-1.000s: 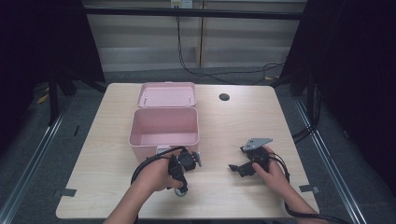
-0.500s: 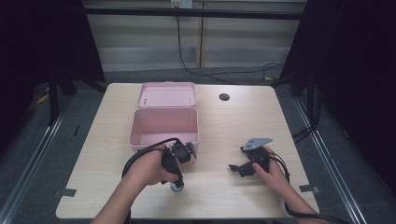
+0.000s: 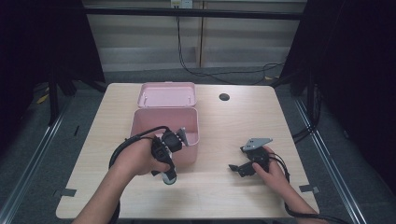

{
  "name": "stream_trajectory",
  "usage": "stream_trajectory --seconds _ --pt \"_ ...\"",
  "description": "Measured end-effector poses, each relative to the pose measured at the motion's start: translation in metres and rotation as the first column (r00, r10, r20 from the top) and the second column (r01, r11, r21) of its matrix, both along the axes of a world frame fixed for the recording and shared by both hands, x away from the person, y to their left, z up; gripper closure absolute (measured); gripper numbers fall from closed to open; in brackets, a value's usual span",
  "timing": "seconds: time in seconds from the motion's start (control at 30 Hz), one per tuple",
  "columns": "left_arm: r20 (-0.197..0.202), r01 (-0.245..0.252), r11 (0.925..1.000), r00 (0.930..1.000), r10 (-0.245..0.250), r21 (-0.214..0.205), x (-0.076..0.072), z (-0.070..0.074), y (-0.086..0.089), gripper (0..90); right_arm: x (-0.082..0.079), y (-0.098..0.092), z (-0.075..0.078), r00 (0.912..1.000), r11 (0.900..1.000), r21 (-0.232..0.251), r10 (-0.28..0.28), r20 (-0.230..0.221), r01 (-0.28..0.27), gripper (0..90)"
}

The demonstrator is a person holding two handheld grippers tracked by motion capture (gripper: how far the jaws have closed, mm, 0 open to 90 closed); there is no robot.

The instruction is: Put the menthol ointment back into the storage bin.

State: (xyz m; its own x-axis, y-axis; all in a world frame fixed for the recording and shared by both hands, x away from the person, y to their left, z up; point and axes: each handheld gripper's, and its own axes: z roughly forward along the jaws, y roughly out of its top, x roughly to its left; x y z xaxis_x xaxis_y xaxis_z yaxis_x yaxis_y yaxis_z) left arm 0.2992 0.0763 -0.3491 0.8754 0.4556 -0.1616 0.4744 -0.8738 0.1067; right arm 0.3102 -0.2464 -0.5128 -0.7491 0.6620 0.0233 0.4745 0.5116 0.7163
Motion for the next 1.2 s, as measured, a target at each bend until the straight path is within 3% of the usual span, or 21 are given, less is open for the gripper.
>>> stream_trajectory --seconds 0.27,0.47,0.73,1.2 --pt "-0.007 -0.021 0.9997 0.9998 0.021 0.009 0.007 0.011 0.006 50.4 0.0 0.0 0.0 1.0 1.0 -0.001 0.001 -0.002 -0.001 7.6" --pt "0.011 -0.054 0.9985 0.9985 0.054 -0.01 0.015 0.026 0.011 50.4 0.0 0.0 0.0 1.0 1.0 -0.001 0.001 -0.002 -0.001 7.6" --pt "-0.005 -0.086 0.9961 0.9963 0.086 -0.02 0.027 0.039 0.017 50.4 0.0 0.0 0.0 1.0 1.0 -0.001 0.001 -0.002 -0.001 7.6" --pt "0.01 -0.177 0.9841 0.9841 0.177 -0.009 0.056 0.061 0.029 50.4 0.0 0.0 0.0 1.0 1.0 -0.001 0.002 -0.002 -0.002 7.6"
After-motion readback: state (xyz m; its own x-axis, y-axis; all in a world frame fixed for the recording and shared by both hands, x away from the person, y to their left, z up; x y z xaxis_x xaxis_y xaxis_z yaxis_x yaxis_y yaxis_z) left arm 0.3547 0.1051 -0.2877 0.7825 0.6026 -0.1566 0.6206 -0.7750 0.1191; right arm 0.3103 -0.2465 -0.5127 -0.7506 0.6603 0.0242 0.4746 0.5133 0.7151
